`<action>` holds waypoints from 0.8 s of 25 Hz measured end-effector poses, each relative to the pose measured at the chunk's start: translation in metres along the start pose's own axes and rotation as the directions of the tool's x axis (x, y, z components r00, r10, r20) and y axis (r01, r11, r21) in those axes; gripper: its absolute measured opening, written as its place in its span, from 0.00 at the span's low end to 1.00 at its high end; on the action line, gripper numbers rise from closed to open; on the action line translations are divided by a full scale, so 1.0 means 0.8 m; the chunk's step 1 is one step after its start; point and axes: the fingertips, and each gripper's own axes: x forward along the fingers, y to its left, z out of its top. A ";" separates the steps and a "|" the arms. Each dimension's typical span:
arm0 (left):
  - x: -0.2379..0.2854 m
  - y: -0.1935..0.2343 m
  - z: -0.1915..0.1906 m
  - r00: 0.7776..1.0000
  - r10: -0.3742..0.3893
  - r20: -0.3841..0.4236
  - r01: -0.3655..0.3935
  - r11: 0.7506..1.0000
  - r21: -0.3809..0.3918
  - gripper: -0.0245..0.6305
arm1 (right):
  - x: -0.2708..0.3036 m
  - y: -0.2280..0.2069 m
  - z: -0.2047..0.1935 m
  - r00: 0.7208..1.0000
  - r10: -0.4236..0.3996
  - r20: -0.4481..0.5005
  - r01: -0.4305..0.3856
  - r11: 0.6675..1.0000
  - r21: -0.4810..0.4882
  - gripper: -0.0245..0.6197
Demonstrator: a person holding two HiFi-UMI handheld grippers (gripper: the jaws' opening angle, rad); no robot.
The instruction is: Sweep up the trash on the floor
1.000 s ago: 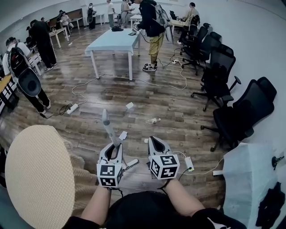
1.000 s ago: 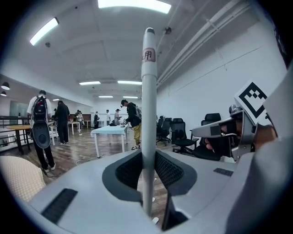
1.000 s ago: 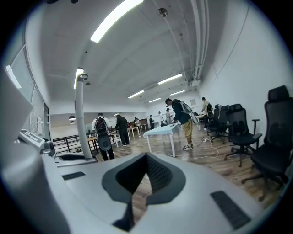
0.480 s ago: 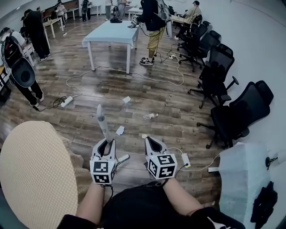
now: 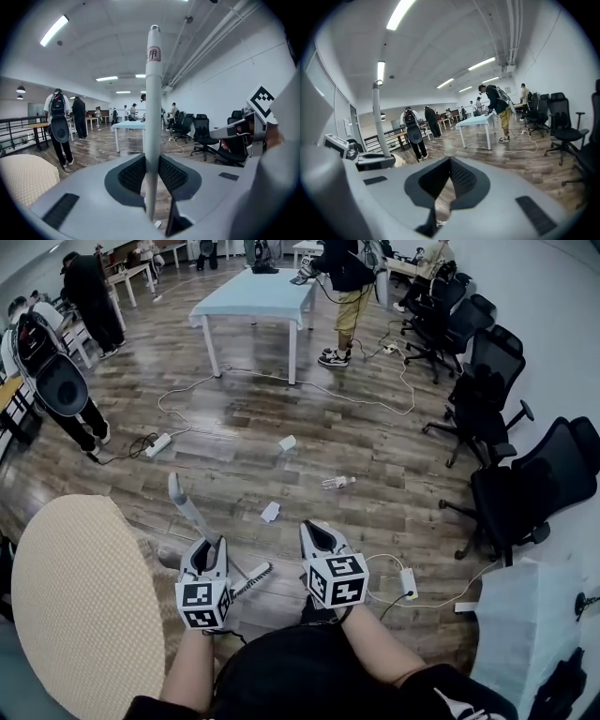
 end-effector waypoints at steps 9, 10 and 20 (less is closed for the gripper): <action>0.098 -0.013 0.010 0.986 0.145 -0.082 -0.146 0.989 -0.006 0.17 | 0.081 -0.146 0.075 0.999 0.044 0.009 -0.045 0.995 0.088 0.06; 0.110 -0.014 0.012 0.983 0.159 -0.091 -0.160 0.987 -0.009 0.17 | 0.087 -0.161 0.078 0.999 0.045 0.002 -0.045 0.994 0.099 0.06; 0.190 -0.037 0.034 0.976 0.188 -0.107 -0.195 0.979 -0.059 0.17 | 0.115 -0.239 0.084 0.994 0.100 -0.046 -0.092 0.986 0.139 0.06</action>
